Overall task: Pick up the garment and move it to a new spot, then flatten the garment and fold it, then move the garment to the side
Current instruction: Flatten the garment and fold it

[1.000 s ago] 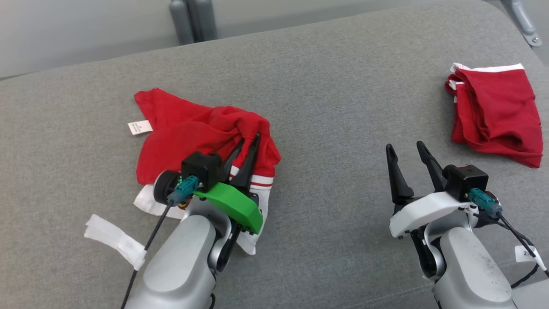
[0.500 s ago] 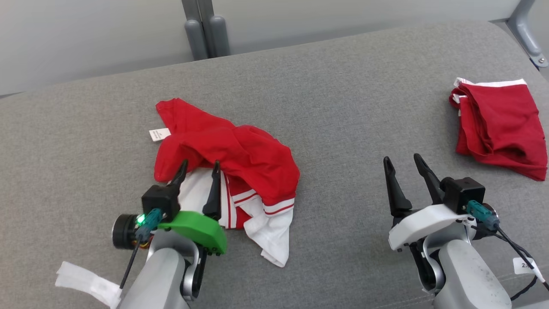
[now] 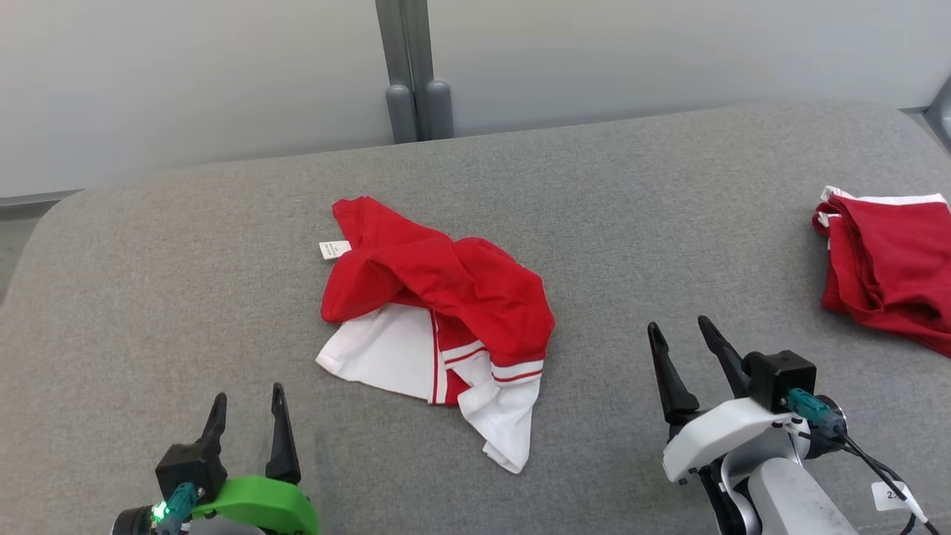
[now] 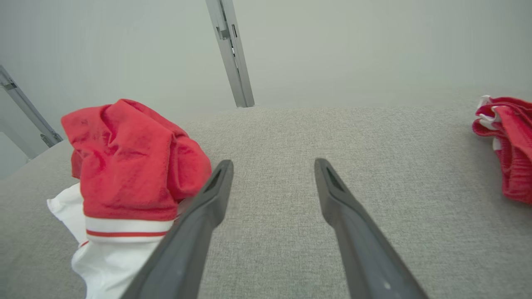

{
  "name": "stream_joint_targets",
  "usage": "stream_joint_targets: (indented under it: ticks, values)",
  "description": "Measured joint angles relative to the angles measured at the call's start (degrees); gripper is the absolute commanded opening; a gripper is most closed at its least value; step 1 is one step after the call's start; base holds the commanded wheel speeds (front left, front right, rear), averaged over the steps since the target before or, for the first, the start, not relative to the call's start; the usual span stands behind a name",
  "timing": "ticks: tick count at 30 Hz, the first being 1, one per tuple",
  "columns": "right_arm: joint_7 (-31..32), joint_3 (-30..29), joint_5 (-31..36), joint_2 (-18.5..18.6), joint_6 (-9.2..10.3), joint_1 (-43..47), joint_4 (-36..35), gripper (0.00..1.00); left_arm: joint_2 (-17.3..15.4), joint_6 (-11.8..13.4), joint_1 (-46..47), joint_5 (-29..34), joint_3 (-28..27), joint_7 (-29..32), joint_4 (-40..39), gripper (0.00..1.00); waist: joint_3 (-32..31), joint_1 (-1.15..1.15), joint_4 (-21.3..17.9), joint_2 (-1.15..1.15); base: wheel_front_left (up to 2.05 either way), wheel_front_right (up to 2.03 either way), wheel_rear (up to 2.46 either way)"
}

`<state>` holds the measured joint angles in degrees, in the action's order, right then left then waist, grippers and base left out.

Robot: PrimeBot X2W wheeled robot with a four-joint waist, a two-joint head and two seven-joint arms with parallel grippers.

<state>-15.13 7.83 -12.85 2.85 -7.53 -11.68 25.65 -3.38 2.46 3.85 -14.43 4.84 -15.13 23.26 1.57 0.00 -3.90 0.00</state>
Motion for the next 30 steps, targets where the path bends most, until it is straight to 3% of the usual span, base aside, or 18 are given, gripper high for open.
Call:
stream_joint_targets:
  ticks: [6,22,30]
  values:
    - [0.00,1.86,-0.03,0.03,0.00,-0.01,0.31,1.00,0.40,-0.94,-1.26,0.91,-1.93,0.00,-0.52,1.00,-0.17,0.00,0.78,0.00,0.00,0.00,0.00]
    - [0.00,19.97,-3.24,-0.01,0.00,-3.24,2.04,1.00,0.56,-0.67,0.26,-2.53,1.99,0.00,-0.53,1.00,2.64,0.00,5.70,0.00,0.00,0.00,0.00]
    - [0.00,24.72,2.10,-0.07,0.00,-2.57,7.79,1.00,0.56,-0.23,0.33,-3.76,2.74,0.00,-0.87,1.00,4.56,0.00,7.92,0.00,0.00,0.00,0.00]
